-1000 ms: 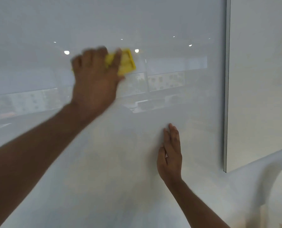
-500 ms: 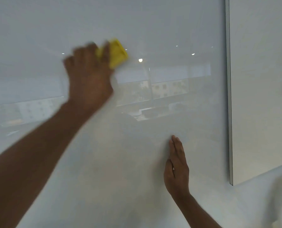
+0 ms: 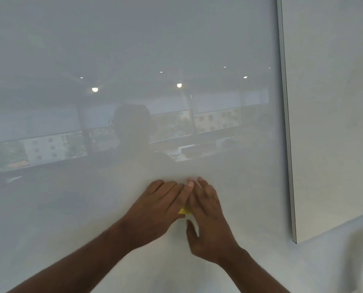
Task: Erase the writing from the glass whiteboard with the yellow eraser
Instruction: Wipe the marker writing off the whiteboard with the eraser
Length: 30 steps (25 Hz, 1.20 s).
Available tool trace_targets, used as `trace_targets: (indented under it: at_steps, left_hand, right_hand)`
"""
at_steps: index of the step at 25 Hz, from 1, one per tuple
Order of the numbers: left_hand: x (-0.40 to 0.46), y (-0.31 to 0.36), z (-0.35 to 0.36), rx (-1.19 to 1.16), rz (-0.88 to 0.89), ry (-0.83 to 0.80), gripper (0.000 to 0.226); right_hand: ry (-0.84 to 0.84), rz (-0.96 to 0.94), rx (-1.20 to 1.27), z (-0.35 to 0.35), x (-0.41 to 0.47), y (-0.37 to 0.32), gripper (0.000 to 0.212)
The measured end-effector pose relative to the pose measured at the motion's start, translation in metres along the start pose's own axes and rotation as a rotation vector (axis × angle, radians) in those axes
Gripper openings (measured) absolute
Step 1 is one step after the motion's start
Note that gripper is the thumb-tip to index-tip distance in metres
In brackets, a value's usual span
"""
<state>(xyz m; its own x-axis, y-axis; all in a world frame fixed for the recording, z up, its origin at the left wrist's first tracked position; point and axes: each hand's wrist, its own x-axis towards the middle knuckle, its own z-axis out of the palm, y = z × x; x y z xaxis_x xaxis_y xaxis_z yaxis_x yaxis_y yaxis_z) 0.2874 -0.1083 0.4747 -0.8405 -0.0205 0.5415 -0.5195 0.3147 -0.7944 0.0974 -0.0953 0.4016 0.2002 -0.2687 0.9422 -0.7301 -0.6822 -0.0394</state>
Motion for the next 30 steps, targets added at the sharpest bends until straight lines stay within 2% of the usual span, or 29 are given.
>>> trace_targets:
  at_steps: [3,6,9,12,13,14,16,20,22,23,25,27,29,30]
  left_hand:
    - [0.003,-0.023,-0.010,-0.015,-0.121,0.036,0.070]
    - [-0.013,-0.068,-0.033,0.004,-0.352,0.055,0.068]
    - [-0.067,-0.124,-0.067,0.133,-0.571,0.062,0.065]
    - [-0.135,-0.170,-0.098,0.244,-0.725,0.073,0.063]
    - [-0.156,-0.184,-0.106,0.265,-0.755,0.078,0.063]
    - [-0.177,-0.196,-0.113,0.273,-0.779,0.077,0.064]
    - [-0.215,-0.217,-0.122,0.275,-0.836,0.067,0.067]
    - [-0.278,-0.248,-0.129,0.267,-0.901,0.011,0.074]
    - [-0.304,-0.260,-0.137,0.249,-0.977,0.042,0.075]
    - [-0.316,-0.264,-0.141,0.250,-0.996,0.054,0.075]
    - [-0.340,-0.272,-0.150,0.257,-1.018,0.054,0.074]
    - [-0.358,-0.277,-0.158,0.236,-1.018,0.035,0.074]
    - [-0.373,-0.279,-0.167,0.256,-0.995,0.020,0.073]
    - [-0.377,-0.278,-0.170,0.266,-0.985,0.026,0.071]
  right_hand:
    - [-0.016,-0.166,-0.160,0.000,0.028,0.003,0.064]
    - [0.178,-0.186,-0.300,-0.018,0.078,0.023,0.057]
    - [0.461,0.079,-0.355,-0.042,0.140,0.042,0.049]
    - [0.657,0.434,-0.251,-0.052,0.193,0.033,0.052]
    - [0.689,0.483,-0.221,-0.048,0.207,0.020,0.053]
    - [0.686,0.453,-0.210,-0.036,0.217,0.003,0.052]
    - [0.549,0.176,-0.212,-0.002,0.219,-0.039,0.045]
    - [0.054,-0.473,-0.133,0.069,0.146,-0.121,0.035]
    - [-0.043,-0.763,-0.225,0.075,0.136,-0.130,0.033]
    - [-0.020,-0.757,-0.214,0.066,0.154,-0.125,0.031]
    - [0.156,-0.491,-0.218,0.045,0.212,-0.118,0.028]
    - [0.386,-0.111,-0.278,0.013,0.267,-0.101,0.046]
    - [0.511,0.200,-0.270,-0.001,0.297,-0.105,0.058]
    - [0.522,0.276,-0.264,0.009,0.301,-0.121,0.058]
